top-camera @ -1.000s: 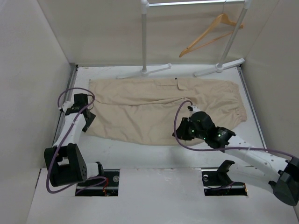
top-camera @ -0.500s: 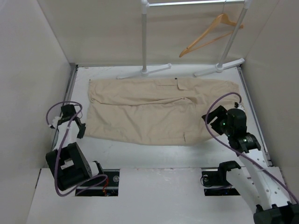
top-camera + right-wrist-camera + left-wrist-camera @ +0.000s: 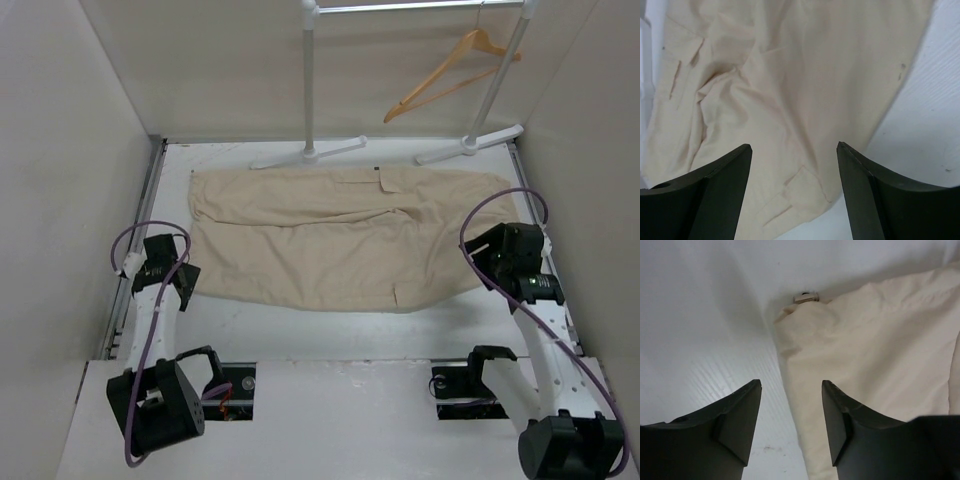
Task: Place the trousers on the hanger
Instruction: Flatten out the trousers at the center of the board, then fold the trousers at the center of the board.
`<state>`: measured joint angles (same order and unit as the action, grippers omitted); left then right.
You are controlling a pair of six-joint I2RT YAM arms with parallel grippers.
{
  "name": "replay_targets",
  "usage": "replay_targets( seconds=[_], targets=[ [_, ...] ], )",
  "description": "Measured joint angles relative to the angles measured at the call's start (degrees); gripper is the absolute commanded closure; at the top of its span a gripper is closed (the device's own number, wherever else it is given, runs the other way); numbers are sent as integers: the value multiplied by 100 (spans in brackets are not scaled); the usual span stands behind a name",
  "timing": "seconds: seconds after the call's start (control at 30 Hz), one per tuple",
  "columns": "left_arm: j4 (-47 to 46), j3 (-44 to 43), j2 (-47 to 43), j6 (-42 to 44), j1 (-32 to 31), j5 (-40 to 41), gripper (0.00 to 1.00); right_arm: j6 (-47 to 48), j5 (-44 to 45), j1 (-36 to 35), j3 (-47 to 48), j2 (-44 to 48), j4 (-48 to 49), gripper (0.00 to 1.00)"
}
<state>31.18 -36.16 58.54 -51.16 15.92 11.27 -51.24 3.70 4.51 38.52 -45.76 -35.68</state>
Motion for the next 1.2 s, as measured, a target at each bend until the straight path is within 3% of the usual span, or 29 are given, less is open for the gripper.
replay_targets(
  seconds=[0.33,0.43,0.53,0.63,0.97,1.2],
  targets=[
    [-393,979,-37,-332,529,-487,53,-216,-216,-236,-195,455,59,25],
    [-949,1025,109,-494,573,-546,63,-216,-133,-199,-313,367,55,23],
    [-1325,1075,254,-629,588,-599,81,-245,-48,201,-382,31,57,21],
    [-1427,1095,326,-675,597,-664,90,-356,46,800,-374,-448,166,21],
    [-1375,1117,-186,-706,396,-911,96,-522,420,2465,310,-2256,885,29],
    [-1375,1226,-203,-706,393,-949,98,-417,168,2809,461,-3338,1545,35]
  ],
)
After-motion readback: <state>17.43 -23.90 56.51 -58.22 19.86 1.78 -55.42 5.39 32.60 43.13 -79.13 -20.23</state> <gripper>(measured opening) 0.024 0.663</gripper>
